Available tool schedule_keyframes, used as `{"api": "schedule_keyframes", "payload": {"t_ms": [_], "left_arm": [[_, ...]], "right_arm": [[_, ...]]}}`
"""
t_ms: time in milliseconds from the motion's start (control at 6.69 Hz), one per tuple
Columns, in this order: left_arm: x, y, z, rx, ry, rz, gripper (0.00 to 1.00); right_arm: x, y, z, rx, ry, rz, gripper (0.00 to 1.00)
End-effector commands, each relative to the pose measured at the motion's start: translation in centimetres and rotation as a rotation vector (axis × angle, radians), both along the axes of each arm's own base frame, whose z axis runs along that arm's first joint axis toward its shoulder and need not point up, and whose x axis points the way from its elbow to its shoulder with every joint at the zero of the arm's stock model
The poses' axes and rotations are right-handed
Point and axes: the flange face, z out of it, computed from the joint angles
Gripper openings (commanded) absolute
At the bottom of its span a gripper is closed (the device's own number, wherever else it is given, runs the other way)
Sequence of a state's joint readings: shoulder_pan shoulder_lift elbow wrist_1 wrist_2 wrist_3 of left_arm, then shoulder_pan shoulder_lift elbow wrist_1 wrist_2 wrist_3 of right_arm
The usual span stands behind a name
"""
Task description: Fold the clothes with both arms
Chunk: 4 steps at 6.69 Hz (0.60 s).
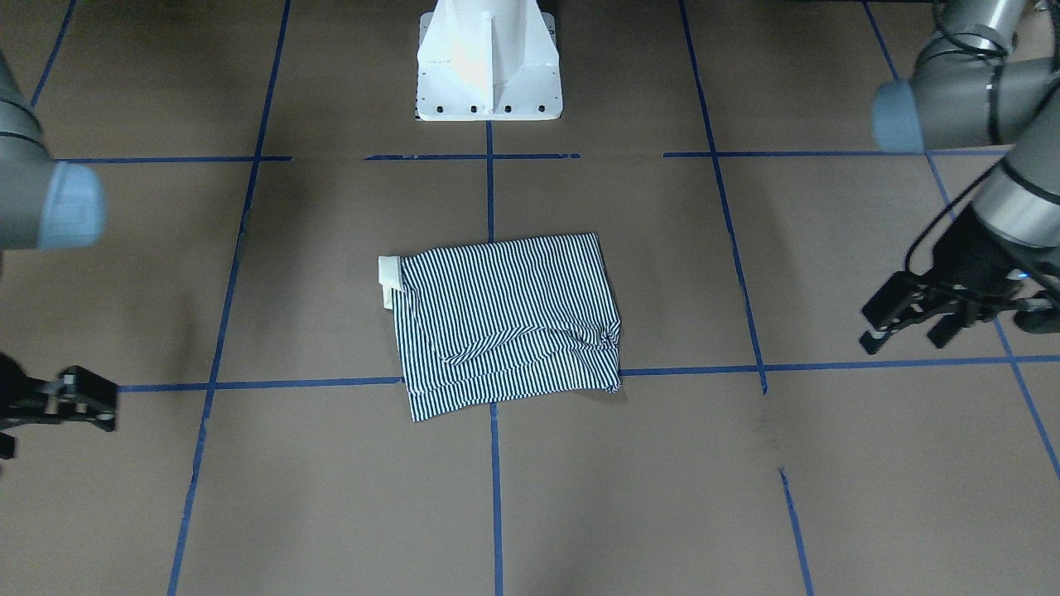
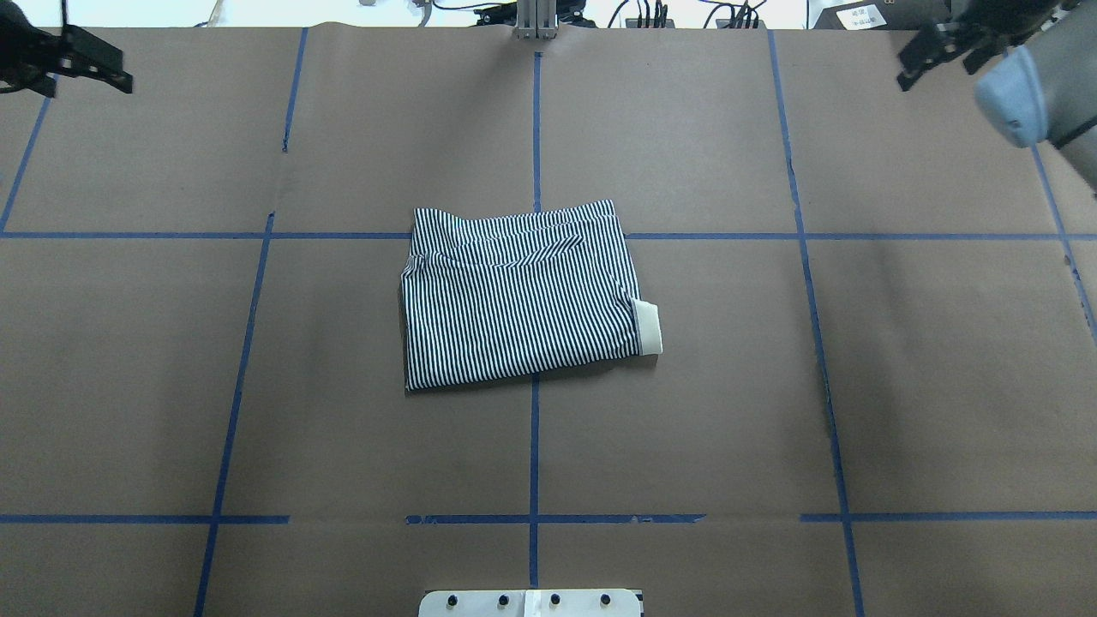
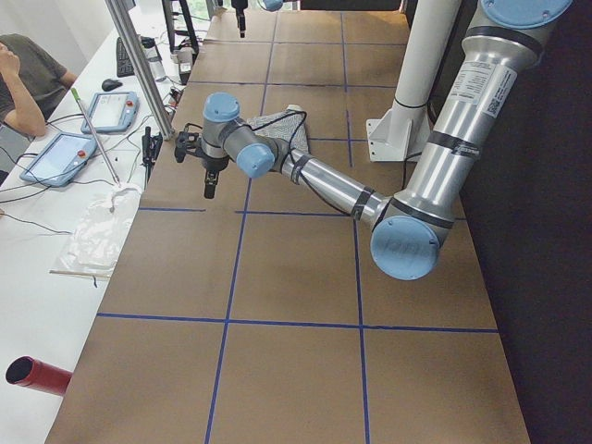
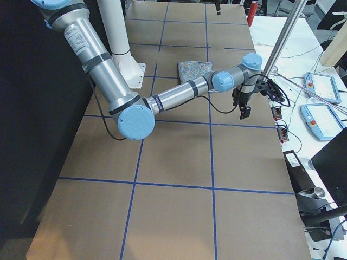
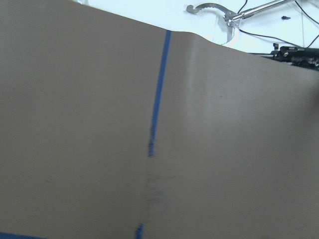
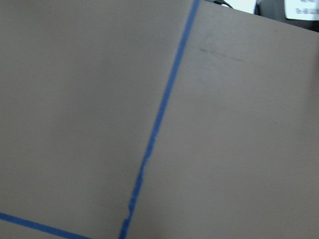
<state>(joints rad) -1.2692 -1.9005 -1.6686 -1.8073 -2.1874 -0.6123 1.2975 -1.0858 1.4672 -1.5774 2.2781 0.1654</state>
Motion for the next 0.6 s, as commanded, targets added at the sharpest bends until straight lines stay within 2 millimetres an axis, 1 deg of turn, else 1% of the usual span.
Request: {"api": "schedule_keyframes", "payload": {"t_ms": [0, 149, 299, 448], "left_arm": [[-10.4, 1.2, 7.4, 0.097, -0.17, 0.162, 1.0], [-14.5, 4.0, 11.9, 0.151, -0.226, 0.249, 1.0], [-17.3, 5.8, 14.4, 0.193, -0.264, 0.309, 1.0], [-19.6, 8.5, 17.1, 0.178, -0.272, 0.323, 1.0]], "right_arm": [[12.1, 6.0, 9.9, -0.003, 0.033, -0.092, 1.0], [16.7, 8.5, 13.5, -0.033, 0.039, -0.115, 1.0], [20.4, 11.6, 17.0, -0.09, 0.034, -0.093, 1.0], [23.1, 14.9, 18.1, -0.073, 0.032, -0.079, 1.0]]}}
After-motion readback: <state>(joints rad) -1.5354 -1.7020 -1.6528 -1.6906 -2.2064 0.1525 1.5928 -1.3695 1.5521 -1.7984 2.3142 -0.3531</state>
